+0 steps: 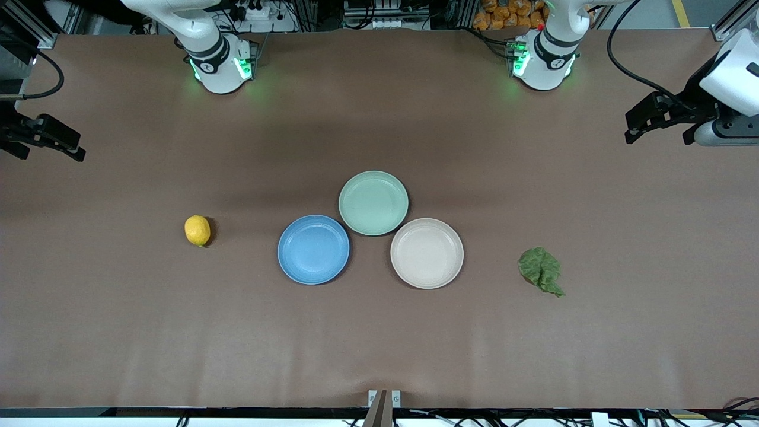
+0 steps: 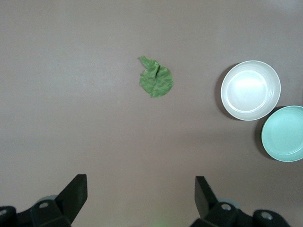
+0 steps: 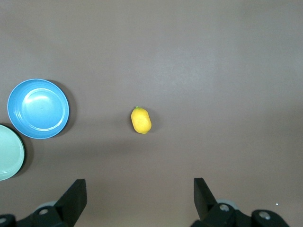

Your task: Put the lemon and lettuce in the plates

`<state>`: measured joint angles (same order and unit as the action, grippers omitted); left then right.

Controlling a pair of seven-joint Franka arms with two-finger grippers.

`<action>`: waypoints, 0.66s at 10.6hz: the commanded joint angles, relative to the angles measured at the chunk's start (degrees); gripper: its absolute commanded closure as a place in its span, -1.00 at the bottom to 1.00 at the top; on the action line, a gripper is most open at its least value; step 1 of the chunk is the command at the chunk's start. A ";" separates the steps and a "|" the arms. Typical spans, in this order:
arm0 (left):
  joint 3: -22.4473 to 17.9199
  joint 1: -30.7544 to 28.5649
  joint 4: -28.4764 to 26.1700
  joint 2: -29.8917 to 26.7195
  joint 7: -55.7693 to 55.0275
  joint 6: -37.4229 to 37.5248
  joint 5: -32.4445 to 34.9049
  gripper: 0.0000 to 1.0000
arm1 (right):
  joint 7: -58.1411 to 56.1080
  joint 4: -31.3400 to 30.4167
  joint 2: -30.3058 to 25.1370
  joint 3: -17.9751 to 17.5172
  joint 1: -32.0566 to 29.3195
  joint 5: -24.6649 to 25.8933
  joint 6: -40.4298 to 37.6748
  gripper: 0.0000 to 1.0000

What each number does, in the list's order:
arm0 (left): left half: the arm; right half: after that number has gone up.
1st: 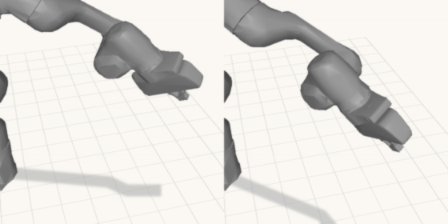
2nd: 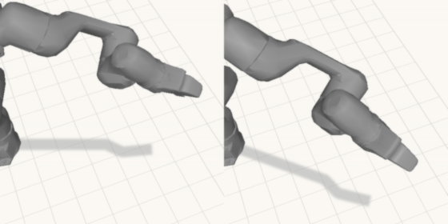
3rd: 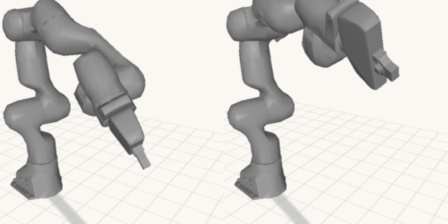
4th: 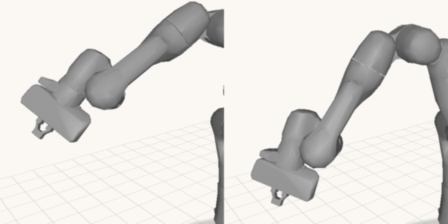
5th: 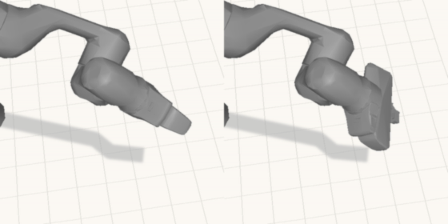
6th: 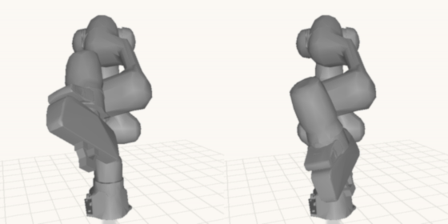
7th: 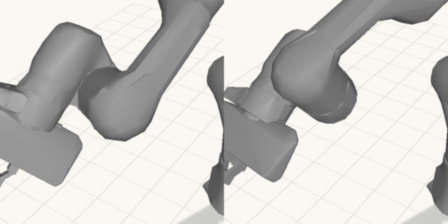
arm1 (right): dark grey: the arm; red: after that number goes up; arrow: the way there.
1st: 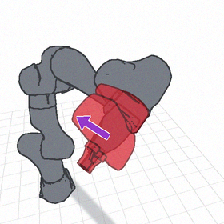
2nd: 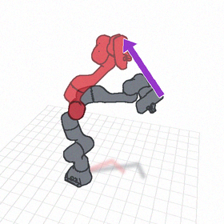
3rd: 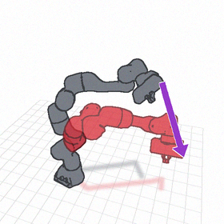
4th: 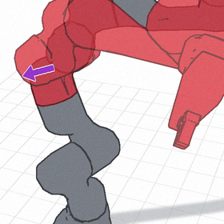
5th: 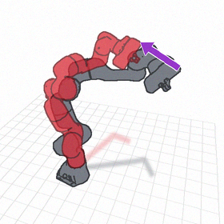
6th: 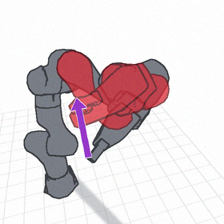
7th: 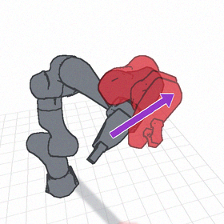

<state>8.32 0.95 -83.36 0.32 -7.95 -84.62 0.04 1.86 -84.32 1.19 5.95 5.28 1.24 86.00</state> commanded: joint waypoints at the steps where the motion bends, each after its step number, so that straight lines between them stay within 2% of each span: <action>1: -0.06 0.37 0.13 -0.41 0.12 -0.28 1.19 -1.00 | 0.42 1.00 -0.04 0.03 -0.19 -0.62 -1.01 -1.00; 7: -0.06 0.63 0.22 0.03 0.04 -0.28 1.01 -1.00 | 0.42 0.92 0.04 0.03 -0.19 -0.71 -0.83 -1.00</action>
<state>8.35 1.07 -83.36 0.33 -7.95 -84.62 0.04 1.86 -84.26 1.19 5.95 5.28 1.24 85.99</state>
